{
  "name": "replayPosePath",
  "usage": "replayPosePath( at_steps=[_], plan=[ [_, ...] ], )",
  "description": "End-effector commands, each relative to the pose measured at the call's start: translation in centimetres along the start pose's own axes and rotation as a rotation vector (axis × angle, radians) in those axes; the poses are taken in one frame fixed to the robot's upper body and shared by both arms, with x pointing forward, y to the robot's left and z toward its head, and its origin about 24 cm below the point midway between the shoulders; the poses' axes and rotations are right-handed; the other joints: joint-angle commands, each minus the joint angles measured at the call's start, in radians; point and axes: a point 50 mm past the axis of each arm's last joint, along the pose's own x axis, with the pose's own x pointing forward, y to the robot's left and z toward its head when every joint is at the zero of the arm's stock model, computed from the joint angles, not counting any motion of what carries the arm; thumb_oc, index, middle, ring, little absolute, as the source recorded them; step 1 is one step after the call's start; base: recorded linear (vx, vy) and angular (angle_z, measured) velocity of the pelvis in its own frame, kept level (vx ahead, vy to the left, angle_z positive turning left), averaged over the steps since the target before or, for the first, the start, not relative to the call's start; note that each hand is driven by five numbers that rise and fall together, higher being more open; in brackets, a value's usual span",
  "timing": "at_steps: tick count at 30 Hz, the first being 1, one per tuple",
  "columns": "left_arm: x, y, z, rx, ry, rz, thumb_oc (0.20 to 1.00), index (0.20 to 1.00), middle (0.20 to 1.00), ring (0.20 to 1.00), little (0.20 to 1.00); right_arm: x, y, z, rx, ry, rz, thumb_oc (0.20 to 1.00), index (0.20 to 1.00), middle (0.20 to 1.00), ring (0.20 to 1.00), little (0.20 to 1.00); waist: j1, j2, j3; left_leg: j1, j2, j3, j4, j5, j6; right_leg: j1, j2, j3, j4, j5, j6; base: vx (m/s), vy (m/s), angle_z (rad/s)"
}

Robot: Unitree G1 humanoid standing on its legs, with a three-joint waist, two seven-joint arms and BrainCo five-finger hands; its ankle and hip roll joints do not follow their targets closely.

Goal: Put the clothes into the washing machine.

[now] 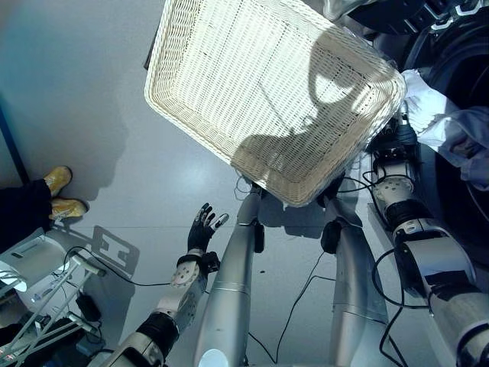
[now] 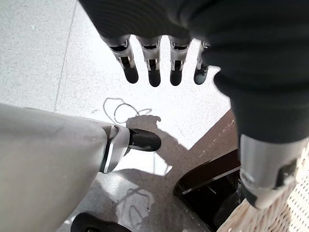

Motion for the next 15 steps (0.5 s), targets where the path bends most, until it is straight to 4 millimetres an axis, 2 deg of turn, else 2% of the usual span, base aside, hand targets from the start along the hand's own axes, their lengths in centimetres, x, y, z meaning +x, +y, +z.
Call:
replayPosePath(
  at_steps=[1, 7, 15],
  plan=[
    [-0.8, -0.3, -0.4, -0.036, -0.001, -0.006, 1.0, 1.0, 1.0, 1.0, 1.0, 0.7, 1.4, 4.7, 0.228, -0.222, 0.089, 0.2, 0.2, 0.2, 0.2, 0.2, -0.025, 0.145, 0.002, 0.035, -0.046, 0.076, -0.065, 0.033, 0.026, 0.039, 0.07, 0.027, -0.003, -0.009, 0.083, 0.0, 0.0, 0.0],
    [-1.1, -0.2, -0.3, -0.027, -0.01, -0.006, 1.0, 1.0, 1.0, 1.0, 1.0, 0.3, 2.8, 4.4, 0.371, -0.271, 0.06, 0.2, 0.2, 0.2, 0.2, 0.2, -0.032, 0.138, 0.002, 0.049, -0.046, 0.076, -0.08, 0.036, 0.029, 0.056, 0.076, 0.031, -0.018, -0.004, 0.086, 0.0, 0.0, 0.0],
    [-1.3, 0.2, -0.2, -0.029, -0.014, 0.006, 1.0, 1.0, 1.0, 1.0, 1.0, -0.2, 2.3, 5.8, 0.37, -0.368, 0.015, 0.2, 0.2, 0.2, 0.2, 0.2, -0.042, 0.128, 0.002, 0.067, -0.043, 0.083, -0.086, 0.036, 0.031, 0.076, 0.082, 0.032, -0.034, 0.005, 0.086, 0.0, 0.0, 0.0]
  ],
)
